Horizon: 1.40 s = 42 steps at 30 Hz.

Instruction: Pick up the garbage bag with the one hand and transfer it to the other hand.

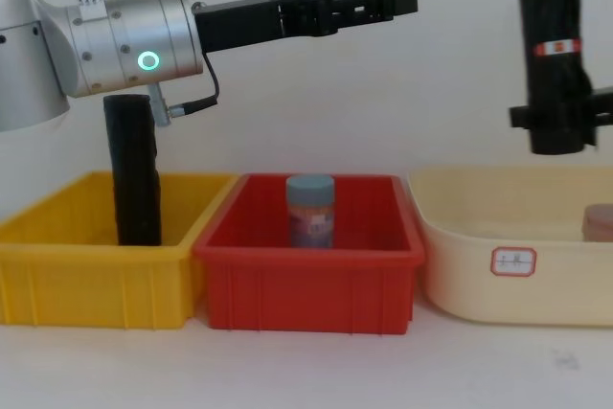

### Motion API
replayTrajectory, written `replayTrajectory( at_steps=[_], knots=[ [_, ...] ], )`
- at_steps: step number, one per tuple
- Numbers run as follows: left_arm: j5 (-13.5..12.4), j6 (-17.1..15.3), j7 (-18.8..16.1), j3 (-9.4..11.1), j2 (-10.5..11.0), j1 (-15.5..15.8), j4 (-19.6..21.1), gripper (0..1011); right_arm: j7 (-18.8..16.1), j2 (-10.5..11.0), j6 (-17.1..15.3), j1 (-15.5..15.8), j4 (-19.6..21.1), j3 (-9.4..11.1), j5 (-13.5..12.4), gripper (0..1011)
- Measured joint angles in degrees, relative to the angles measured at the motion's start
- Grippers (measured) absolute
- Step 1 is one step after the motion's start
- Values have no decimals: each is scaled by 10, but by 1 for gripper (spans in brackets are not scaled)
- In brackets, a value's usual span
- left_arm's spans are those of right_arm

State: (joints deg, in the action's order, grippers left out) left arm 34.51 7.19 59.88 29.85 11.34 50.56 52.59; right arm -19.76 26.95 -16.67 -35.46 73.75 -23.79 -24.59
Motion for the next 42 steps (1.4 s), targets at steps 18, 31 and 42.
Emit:
replayTrajectory(
  at_steps=[18,31,42],
  knots=[
    [0,0,0,0,0,0,0,1001,16,6,-7,-20,-48,21,13,604],
    [0,0,0,0,0,0,0,1001,18,7,-6,-24,-58,25,17,969],
    [0,0,0,0,0,0,0,1001,19,7,-6,-26,-62,26,18,1001]
  ],
)
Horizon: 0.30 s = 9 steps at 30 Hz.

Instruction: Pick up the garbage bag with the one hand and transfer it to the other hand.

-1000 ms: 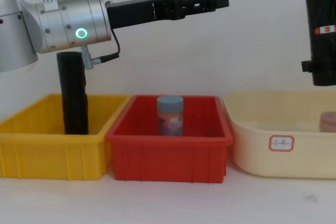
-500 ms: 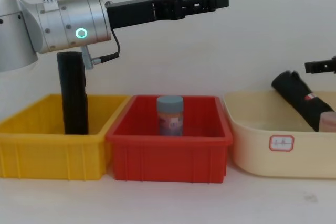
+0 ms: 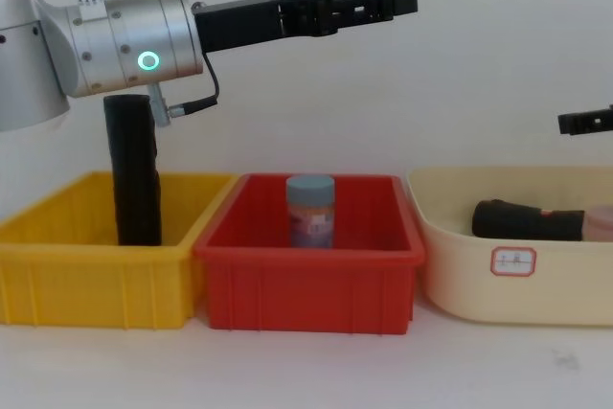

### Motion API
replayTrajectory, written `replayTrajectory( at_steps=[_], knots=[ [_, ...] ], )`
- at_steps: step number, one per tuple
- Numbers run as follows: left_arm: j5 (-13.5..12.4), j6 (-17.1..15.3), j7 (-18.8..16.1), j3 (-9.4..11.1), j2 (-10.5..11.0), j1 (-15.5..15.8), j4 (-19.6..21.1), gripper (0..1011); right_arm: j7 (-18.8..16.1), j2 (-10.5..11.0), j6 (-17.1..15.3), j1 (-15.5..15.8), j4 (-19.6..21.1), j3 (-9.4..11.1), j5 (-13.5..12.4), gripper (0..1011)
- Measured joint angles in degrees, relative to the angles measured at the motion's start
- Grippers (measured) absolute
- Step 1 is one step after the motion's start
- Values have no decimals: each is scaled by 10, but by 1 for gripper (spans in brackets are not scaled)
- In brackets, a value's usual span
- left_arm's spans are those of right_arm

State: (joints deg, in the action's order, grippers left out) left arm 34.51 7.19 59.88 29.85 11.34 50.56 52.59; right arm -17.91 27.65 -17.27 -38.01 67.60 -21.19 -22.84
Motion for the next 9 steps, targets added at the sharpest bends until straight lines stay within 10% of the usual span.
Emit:
replayTrajectory(
  at_steps=[9],
  knots=[
    [0,0,0,0,0,0,0,1001,0,0,0,0,-1,1,1,1001]
  ],
)
